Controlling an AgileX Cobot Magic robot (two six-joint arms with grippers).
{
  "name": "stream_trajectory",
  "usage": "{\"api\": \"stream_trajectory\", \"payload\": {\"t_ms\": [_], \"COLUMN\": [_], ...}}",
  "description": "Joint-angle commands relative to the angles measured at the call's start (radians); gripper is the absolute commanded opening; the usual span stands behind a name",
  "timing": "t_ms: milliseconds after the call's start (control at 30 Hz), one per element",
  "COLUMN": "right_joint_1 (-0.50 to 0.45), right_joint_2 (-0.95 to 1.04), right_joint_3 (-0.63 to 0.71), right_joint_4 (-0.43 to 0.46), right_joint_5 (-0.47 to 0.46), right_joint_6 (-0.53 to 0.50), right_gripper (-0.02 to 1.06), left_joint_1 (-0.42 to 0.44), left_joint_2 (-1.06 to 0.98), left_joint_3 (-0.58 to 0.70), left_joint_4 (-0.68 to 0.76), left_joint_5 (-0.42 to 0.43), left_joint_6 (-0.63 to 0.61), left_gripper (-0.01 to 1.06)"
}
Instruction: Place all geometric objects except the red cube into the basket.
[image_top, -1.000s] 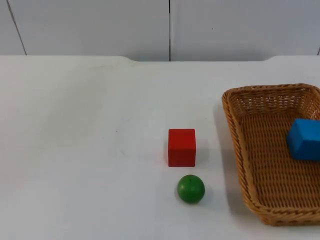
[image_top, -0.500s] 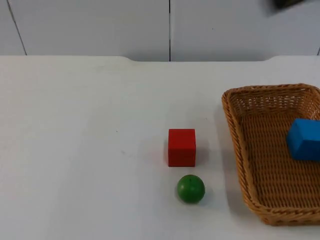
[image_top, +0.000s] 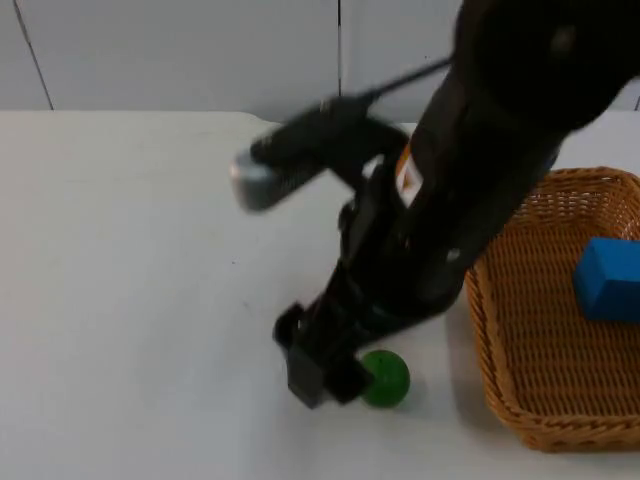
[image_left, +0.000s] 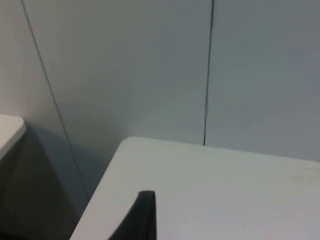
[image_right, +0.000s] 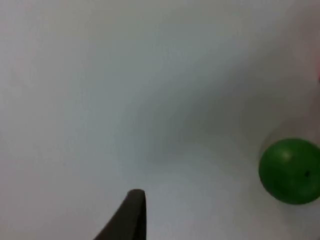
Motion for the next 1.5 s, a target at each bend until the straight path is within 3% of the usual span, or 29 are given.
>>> {"api": "stream_trajectory", "payload": {"t_ms": [0, 367, 933, 1033, 1067, 1100, 1167, 1200, 1400, 1467], "right_joint_1": [-0.008, -0.067, -0.102, -0.127, -0.127, -0.127, -0.127, -0.127, -0.115, -0.104], "right_joint_2": [0.025, 0.159, 0.251, 0.251, 0.251, 0.251, 0.251, 0.251, 0.187, 0.079], "right_joint_3": [-0.002, -0.004, -0.006, -0.006, -0.006, -0.006, -0.006, -0.006, -0.006, -0.006], "right_joint_4": [-0.021, -0.02, -0.015, -0.015, -0.015, -0.023, -0.027, -0.023, -0.015, -0.014], "right_joint_5": [-0.024, -0.12, -0.155, -0.153, -0.153, -0.153, -0.158, -0.166, -0.19, -0.212], "right_joint_6": [0.029, -0.023, -0.017, -0.017, -0.017, -0.017, -0.017, -0.006, -0.002, 0.009], "right_gripper": [1.03, 1.03, 1.0, 0.76, 0.76, 0.58, 0.12, 0.0, 0.01, 0.01], "left_joint_1": [-0.01, -0.045, -0.045, -0.045, -0.045, -0.045, -0.045, -0.045, -0.045, -0.045], "left_joint_2": [0.007, 0.009, 0.016, 0.022, 0.022, 0.025, 0.031, 0.033, 0.044, 0.047], "left_joint_3": [0.005, 0.005, 0.005, 0.005, 0.005, 0.005, 0.005, 0.005, 0.005, 0.005], "left_joint_4": [-0.007, 0.019, 0.024, 0.024, 0.024, 0.024, 0.024, 0.024, 0.024, 0.024], "left_joint_5": [-0.02, -0.034, -0.049, -0.054, -0.054, -0.054, -0.056, -0.061, -0.075, -0.075], "left_joint_6": [0.001, 0.003, 0.003, 0.003, 0.003, 0.003, 0.003, 0.003, 0.003, 0.003], "left_gripper": [0.98, 0.98, 0.98, 0.98, 0.98, 0.98, 0.98, 0.98, 0.98, 0.98]}}
